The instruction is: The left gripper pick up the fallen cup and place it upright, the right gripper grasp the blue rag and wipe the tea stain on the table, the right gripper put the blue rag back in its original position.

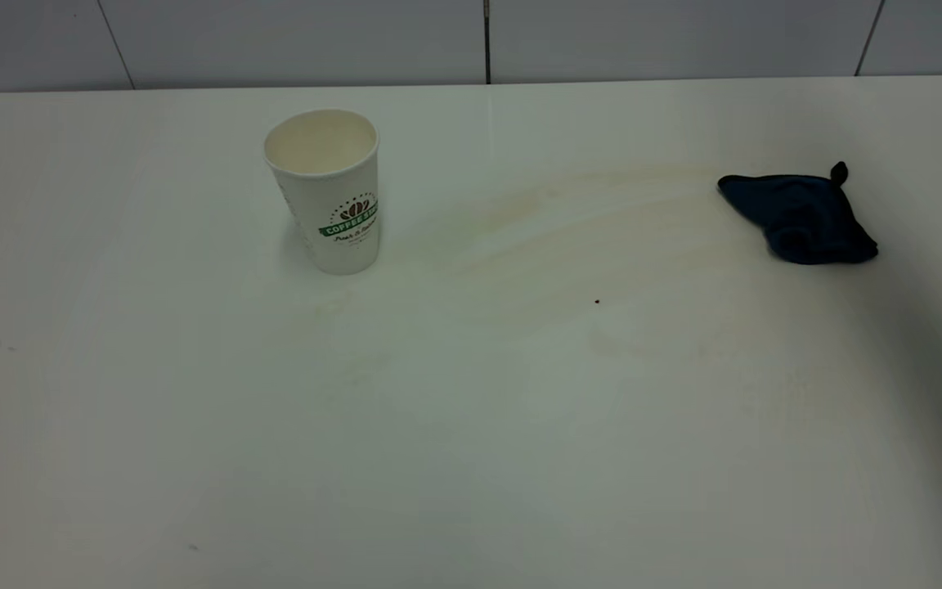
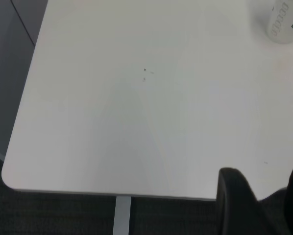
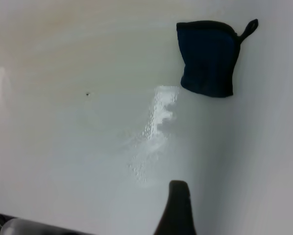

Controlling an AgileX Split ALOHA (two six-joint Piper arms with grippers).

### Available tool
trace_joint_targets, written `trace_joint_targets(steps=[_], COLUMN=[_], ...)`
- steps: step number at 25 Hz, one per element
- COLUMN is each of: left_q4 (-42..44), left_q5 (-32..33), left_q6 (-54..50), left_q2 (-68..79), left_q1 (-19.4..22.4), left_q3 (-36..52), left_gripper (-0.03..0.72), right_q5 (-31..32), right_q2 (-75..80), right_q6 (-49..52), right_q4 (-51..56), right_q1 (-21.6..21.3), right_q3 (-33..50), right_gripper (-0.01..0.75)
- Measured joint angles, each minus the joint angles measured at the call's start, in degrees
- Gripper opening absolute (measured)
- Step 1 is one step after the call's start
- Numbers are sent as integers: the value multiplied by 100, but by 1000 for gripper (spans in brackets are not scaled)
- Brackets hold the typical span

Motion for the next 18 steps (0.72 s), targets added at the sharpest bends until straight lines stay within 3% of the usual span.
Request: trace_joint_targets(steps=[14,18], left_q4=[0,0], left_q5=[0,0], left_q6=[0,0], left_q2=[0,0], left_q1=[0,0], left_q3=[0,0], left_gripper=[278,278], right_q5=[48,-223], right_q2=[-4778,-5896], right_q6=[771,858], right_q4=[-232,-292], right_q1=[0,0], right_q3=[3842,4817], right_gripper=[693,668])
